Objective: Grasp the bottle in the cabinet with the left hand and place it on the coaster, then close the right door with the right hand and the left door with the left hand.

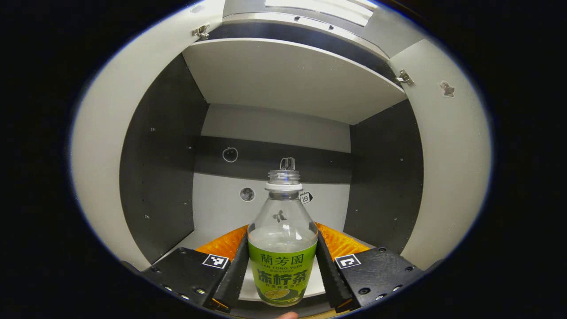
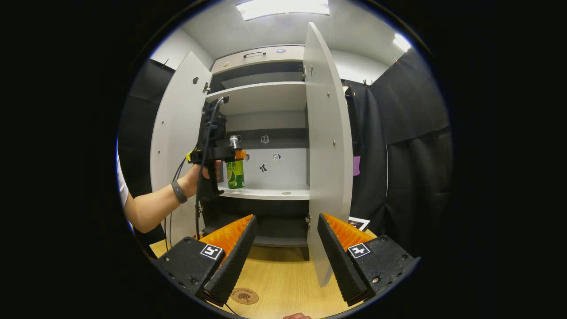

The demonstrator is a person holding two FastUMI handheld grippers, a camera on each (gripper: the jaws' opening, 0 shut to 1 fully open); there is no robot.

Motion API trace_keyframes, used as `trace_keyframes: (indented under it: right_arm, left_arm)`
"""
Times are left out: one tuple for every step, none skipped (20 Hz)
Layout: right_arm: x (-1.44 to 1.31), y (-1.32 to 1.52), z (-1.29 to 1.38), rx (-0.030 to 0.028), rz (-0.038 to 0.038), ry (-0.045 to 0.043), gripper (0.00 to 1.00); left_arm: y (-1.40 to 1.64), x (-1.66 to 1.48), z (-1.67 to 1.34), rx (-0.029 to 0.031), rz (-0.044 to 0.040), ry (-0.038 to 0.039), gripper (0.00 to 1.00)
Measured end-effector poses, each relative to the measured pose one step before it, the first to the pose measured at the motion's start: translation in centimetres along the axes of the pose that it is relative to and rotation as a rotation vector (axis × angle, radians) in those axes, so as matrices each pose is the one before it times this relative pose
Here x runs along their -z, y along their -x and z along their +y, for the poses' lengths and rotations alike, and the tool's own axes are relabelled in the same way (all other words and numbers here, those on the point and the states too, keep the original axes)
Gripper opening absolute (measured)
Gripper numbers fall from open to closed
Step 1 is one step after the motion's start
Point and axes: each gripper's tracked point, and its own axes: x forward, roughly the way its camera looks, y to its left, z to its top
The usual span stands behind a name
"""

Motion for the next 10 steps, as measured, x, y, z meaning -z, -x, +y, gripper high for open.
trace_keyframes:
  right_arm:
    - [0.0, -0.015, 0.169, -0.00536, -0.00138, -0.00202, 0.85]
    - [-0.098, 0.045, 0.239, -0.0066, -0.00332, 0.00054, 0.85]
    - [-0.1, 0.021, 0.279, -0.00653, -0.00431, 0.00253, 0.85]
    - [-0.051, 0.037, 0.25, -0.00616, -0.00375, 0.00192, 0.85]
    - [-0.037, 0.114, 0.243, -0.00686, -0.00325, -0.00049, 0.85]
    - [-0.179, 0.038, 0.249, -0.00651, -0.00381, -0.00201, 0.85]
    - [-0.015, 0.144, 0.103, -0.00275, -0.00465, -0.00178, 0.85]
    - [-0.154, 0.077, 0.055, 0.00184, -0.00609, -0.00011, 0.85]
    - [-0.024, 0.104, -0.026, 0.00105, -0.00514, -0.00061, 0.85]
    - [-0.164, 0.063, 0.047, 0.001, -0.00497, -0.00211, 0.85]
  left_arm:
    - [0.903, -0.062, -0.226, 0.00477, -0.00478, -0.00098, 0.72]
    - [1.023, 0.016, -0.279, 0.0065, -0.00242, 0.00214, 0.72]
    - [1.0, 0.101, -0.198, 0.00581, -0.00066, 0.00184, 0.72]
    - [1.047, 0.181, -0.382, 0.00882, 0.00025, 0.00223, 0.72]
    - [1.04, 0.277, -0.561, 0.01069, 0.00251, 0.00387, 0.72]
    - [0.817, 0.257, -0.452, 0.01035, 0.00546, 0.0061, 0.69]
    - [0.851, 0.445, -0.615, 0.01035, 0.0043, 0.00961, 0.69]
    - [0.796, 0.437, -0.378, 0.00755, -0.00153, 0.01206, 0.72]
    - [0.814, 0.612, -0.361, 0.00547, 0.00307, 0.01465, 0.72]
    - [0.666, 0.576, -0.296, 0.00324, 0.00433, 0.01152, 0.68]
